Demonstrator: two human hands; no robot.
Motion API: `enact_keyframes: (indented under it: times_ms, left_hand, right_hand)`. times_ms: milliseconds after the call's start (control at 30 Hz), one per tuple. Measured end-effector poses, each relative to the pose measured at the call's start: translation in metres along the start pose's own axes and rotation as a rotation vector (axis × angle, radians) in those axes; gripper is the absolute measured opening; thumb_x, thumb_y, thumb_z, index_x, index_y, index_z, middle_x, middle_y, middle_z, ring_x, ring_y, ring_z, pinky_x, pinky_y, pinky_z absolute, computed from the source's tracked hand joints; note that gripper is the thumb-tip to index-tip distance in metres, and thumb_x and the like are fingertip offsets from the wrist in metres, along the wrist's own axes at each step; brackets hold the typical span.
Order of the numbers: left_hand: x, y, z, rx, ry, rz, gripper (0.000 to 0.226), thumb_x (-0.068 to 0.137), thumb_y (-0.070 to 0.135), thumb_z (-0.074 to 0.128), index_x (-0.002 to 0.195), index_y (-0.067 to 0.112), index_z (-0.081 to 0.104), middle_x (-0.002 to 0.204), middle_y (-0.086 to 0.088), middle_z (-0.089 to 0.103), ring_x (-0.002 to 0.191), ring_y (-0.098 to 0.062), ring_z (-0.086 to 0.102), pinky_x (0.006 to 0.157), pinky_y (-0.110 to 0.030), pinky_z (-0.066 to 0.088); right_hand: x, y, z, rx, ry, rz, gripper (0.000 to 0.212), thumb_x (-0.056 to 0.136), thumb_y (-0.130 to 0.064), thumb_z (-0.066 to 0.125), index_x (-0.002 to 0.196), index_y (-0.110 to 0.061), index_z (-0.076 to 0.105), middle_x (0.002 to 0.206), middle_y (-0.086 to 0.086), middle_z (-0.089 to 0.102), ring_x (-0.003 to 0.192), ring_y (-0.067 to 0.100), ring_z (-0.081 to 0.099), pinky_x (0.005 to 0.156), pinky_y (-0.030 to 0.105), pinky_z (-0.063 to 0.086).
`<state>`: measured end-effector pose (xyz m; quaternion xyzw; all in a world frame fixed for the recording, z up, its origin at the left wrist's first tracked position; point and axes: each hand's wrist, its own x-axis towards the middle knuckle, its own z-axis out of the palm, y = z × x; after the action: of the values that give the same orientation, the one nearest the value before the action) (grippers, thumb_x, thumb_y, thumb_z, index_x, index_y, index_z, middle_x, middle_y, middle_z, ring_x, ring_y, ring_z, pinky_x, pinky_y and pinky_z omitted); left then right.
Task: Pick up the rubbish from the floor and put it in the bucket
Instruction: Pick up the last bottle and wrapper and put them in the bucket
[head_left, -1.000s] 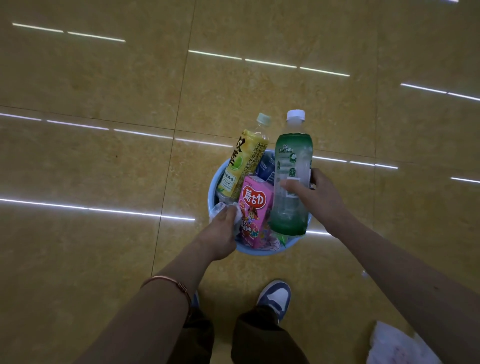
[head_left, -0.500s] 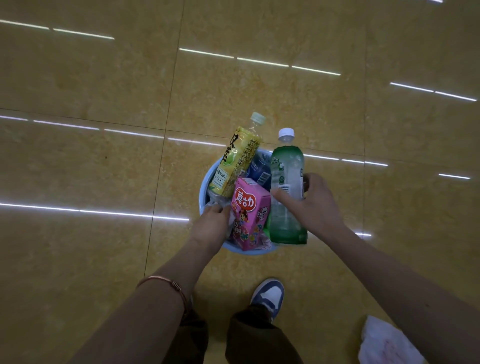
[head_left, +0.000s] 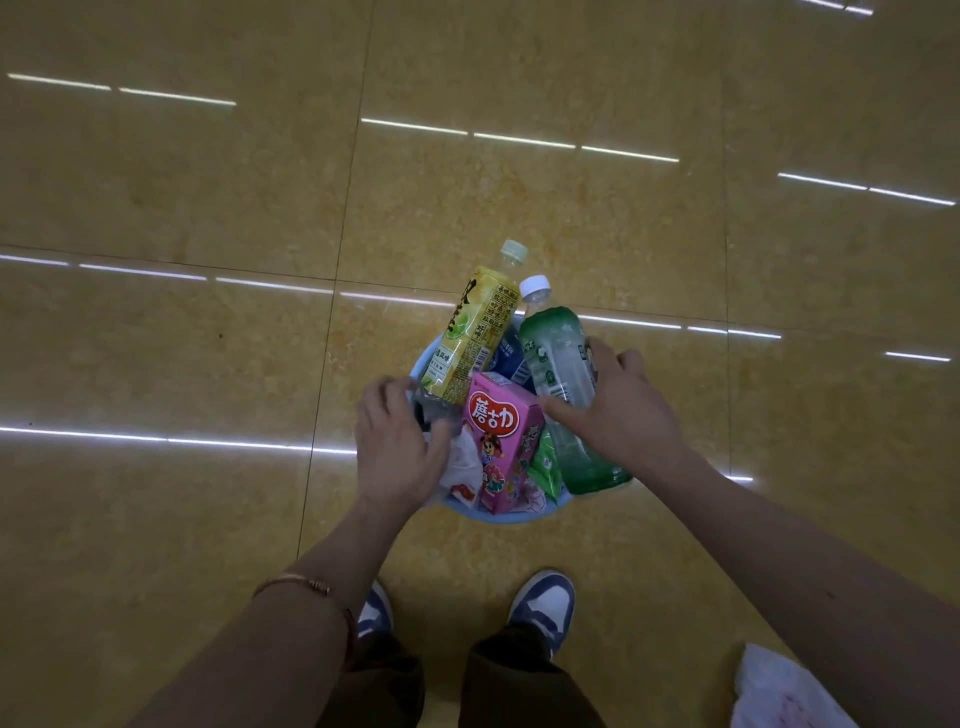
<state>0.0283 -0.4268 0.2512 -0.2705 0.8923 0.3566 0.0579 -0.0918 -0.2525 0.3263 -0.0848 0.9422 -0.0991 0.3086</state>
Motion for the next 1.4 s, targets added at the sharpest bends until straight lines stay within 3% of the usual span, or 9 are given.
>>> enact_keyframes:
  times_ms: [133, 367, 667, 800, 900, 1000, 1100, 1267, 1400]
  left_hand:
    - [0.042, 0.012, -0.002, 0.062, -0.08, -0.037, 0.074, 0.088, 0.039, 0.054, 0.148, 0.018, 0.016, 0.151, -0.017, 0.02, 0.138, -0.033, 0.021, 0.108, -0.05, 0.028]
    - [0.023, -0.001, 0.008, 0.022, -0.358, -0.03, 0.098, 0.064, 0.063, 0.041, 0.148, 0.034, 0.001, 0.157, -0.005, 0.007, 0.142, -0.031, 0.011, 0.111, -0.053, 0.019]
    - [0.023, -0.017, 0.015, 0.263, -0.346, 0.167, 0.112, 0.076, 0.044, 0.071, 0.146, 0.032, -0.016, 0.159, 0.0, -0.008, 0.145, -0.027, 0.0, 0.116, -0.05, 0.013]
    - [0.029, -0.009, 0.023, 0.328, -0.279, 0.136, 0.107, 0.079, 0.034, 0.07, 0.148, 0.026, -0.011, 0.159, -0.004, 0.004, 0.146, -0.026, 0.005, 0.116, -0.046, 0.014]
    - [0.023, -0.011, 0.026, 0.305, -0.238, 0.09, 0.096, 0.083, 0.033, 0.066, 0.149, 0.012, 0.001, 0.157, -0.007, 0.015, 0.146, -0.024, 0.01, 0.116, -0.043, 0.016]
    - [0.02, -0.008, 0.025, 0.286, -0.217, 0.099, 0.095, 0.084, 0.03, 0.066, 0.15, 0.014, -0.001, 0.156, -0.008, 0.017, 0.145, -0.024, 0.012, 0.115, -0.044, 0.019]
    - [0.021, -0.004, 0.025, 0.266, -0.255, 0.069, 0.102, 0.081, 0.031, 0.068, 0.149, 0.018, -0.008, 0.157, -0.008, 0.014, 0.145, -0.026, 0.011, 0.114, -0.047, 0.023]
    - [0.023, -0.002, 0.018, 0.073, -0.387, -0.003, 0.127, 0.067, 0.03, 0.08, 0.147, 0.024, -0.018, 0.158, -0.007, 0.002, 0.145, -0.029, 0.004, 0.114, -0.053, 0.021]
    - [0.02, 0.005, 0.005, 0.07, -0.468, -0.023, 0.128, 0.068, 0.023, 0.08, 0.145, 0.029, -0.021, 0.158, -0.003, -0.012, 0.145, -0.03, -0.003, 0.113, -0.05, 0.02]
  right_hand:
    - [0.001, 0.006, 0.004, 0.079, 0.028, 0.013, 0.089, 0.08, -0.059, 0.062, 0.147, -0.017, 0.022, 0.132, 0.014, 0.039, 0.108, 0.032, 0.057, 0.082, 0.04, 0.049]
    - [-0.004, 0.012, 0.013, 0.137, -0.022, 0.052, 0.089, 0.079, -0.058, 0.064, 0.144, -0.012, 0.024, 0.135, 0.012, 0.04, 0.117, 0.03, 0.05, 0.084, 0.035, 0.044]
    - [0.003, 0.014, 0.016, 0.107, -0.116, 0.059, 0.09, 0.08, -0.053, 0.065, 0.143, -0.006, 0.022, 0.136, 0.015, 0.04, 0.121, 0.03, 0.046, 0.081, 0.033, 0.04]
    - [0.006, 0.013, 0.019, 0.18, -0.143, 0.108, 0.098, 0.078, -0.05, 0.069, 0.145, -0.004, 0.014, 0.137, 0.017, 0.041, 0.12, 0.033, 0.049, 0.091, 0.039, 0.045]
    - [0.006, 0.012, 0.026, 0.363, -0.157, 0.204, 0.095, 0.072, -0.051, 0.073, 0.137, -0.009, 0.018, 0.123, 0.016, 0.053, 0.103, 0.034, 0.06, 0.084, 0.049, 0.054]
    - [-0.002, 0.011, 0.033, 0.421, -0.078, 0.208, 0.104, 0.073, -0.05, 0.074, 0.143, -0.005, 0.012, 0.136, 0.016, 0.042, 0.12, 0.032, 0.049, 0.094, 0.043, 0.048]
    - [-0.013, 0.009, 0.041, 0.468, 0.014, 0.18, 0.112, 0.074, -0.048, 0.074, 0.15, -0.008, 0.002, 0.148, 0.012, 0.027, 0.133, 0.027, 0.032, 0.1, 0.039, 0.039]
    - [-0.019, 0.008, 0.043, 0.529, 0.061, 0.18, 0.113, 0.073, -0.05, 0.074, 0.151, -0.015, 0.001, 0.149, 0.008, 0.024, 0.132, 0.026, 0.032, 0.1, 0.041, 0.039]
    - [-0.024, 0.003, 0.037, 0.506, 0.054, 0.161, 0.117, 0.072, -0.054, 0.073, 0.151, -0.014, -0.003, 0.153, 0.007, 0.019, 0.136, 0.027, 0.029, 0.102, 0.045, 0.038]
